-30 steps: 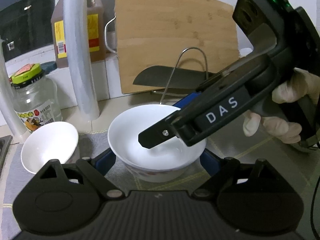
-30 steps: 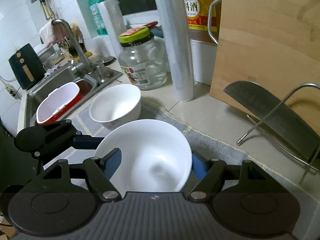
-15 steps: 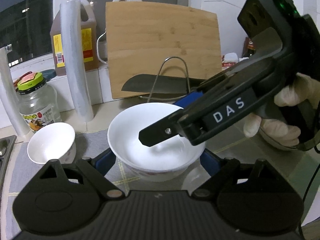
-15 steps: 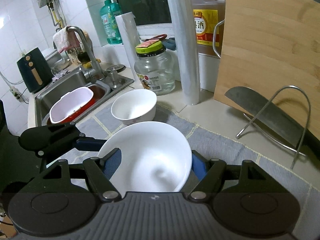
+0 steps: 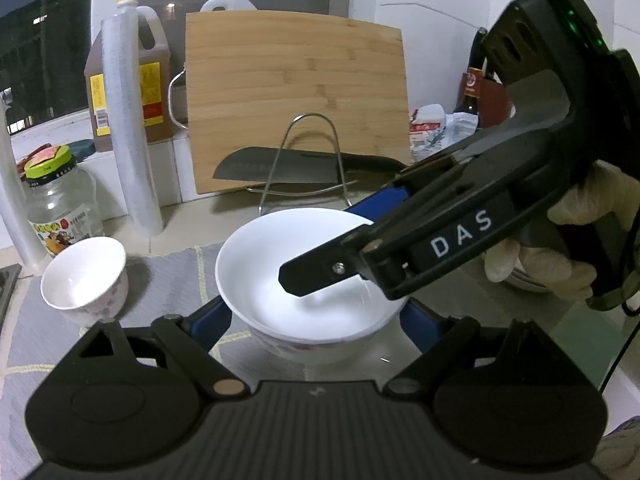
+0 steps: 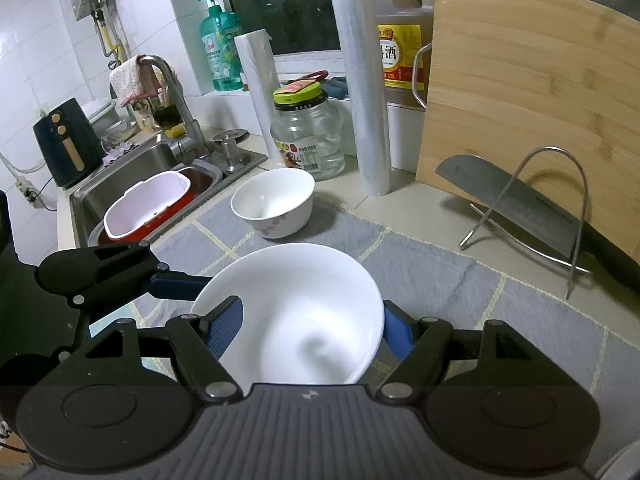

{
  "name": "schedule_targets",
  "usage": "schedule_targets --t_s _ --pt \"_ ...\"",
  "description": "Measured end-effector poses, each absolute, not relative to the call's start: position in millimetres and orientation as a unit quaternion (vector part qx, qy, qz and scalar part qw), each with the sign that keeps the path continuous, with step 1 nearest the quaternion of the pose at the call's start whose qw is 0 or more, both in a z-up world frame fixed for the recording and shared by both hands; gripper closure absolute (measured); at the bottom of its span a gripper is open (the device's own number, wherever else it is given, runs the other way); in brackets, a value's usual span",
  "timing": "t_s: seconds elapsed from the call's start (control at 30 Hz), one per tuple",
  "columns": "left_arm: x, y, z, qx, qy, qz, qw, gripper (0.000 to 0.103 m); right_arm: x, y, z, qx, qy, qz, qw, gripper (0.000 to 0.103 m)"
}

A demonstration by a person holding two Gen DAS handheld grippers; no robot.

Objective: Organize plates and bowls
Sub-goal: 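Carry the white bowl with the right gripper over the plate stack, then lower the white bowl onto the plate stack with the right gripper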

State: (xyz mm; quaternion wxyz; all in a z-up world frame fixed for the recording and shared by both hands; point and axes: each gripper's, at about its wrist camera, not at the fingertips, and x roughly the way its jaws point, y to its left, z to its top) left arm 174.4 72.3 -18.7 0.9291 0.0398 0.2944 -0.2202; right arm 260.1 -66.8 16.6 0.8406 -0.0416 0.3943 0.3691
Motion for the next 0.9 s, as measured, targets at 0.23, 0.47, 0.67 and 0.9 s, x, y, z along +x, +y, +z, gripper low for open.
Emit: schedule_targets --t_s 0.23,0.47,0.67,0.9 --pt "159.0 61.5 -24.0 0.047 0.301 -0.234 0.923 0.012 239.1 -77.1 10.1 -0.048 0.4 0.36 0.842 0.024" --pt "151.9 51.8 -31.4 0.062 0.31 -0.252 0.914 0.012 225.3 -87.3 -0.2 -0.046 0.416 0.345 0.84 0.024" --pt "146.9 47.0 -38.6 0.071 0.32 -0.255 0.91 0.012 217.9 -90.6 -6.8 -0.045 0.423 0.34 0.839 0.024" --pt "144.1 43.8 -43.0 0.087 0.324 -0.252 0.908 0.012 215.7 -90.5 -15.0 -0.048 0.429 0.338 0.836 0.024"
